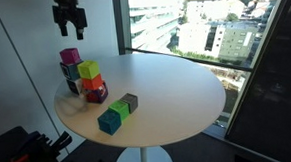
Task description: Put the yellow block on top of the green and grey block
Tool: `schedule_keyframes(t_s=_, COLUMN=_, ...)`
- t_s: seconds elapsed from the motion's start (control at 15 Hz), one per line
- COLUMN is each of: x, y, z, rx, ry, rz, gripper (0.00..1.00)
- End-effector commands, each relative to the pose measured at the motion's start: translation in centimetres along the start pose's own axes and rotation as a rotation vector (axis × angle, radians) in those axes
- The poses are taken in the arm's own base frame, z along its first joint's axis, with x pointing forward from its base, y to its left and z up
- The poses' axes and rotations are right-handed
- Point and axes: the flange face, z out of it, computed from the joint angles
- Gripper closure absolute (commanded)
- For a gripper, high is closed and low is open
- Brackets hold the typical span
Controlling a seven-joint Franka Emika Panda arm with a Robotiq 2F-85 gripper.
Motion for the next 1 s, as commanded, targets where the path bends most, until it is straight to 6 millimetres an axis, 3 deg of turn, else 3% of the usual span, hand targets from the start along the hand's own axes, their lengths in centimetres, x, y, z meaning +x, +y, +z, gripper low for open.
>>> schedule_keyframes(t_s=0.0, x=-1.4, y=1.6, z=0.2, rx=-0.021, ry=0.054, rz=0.011, gripper=0.0)
schedule_keyframes(t_s=0.6, x=-3.6, y=5.4, z=3.0, rx=-0.039, ry=0.106, rz=0.051, gripper=0.0)
schedule_keyframes(t_s=0.93, x=-3.9, y=6.2, z=4.8, rx=-0.047, ry=0.086, rz=0.027, gripper=0.0)
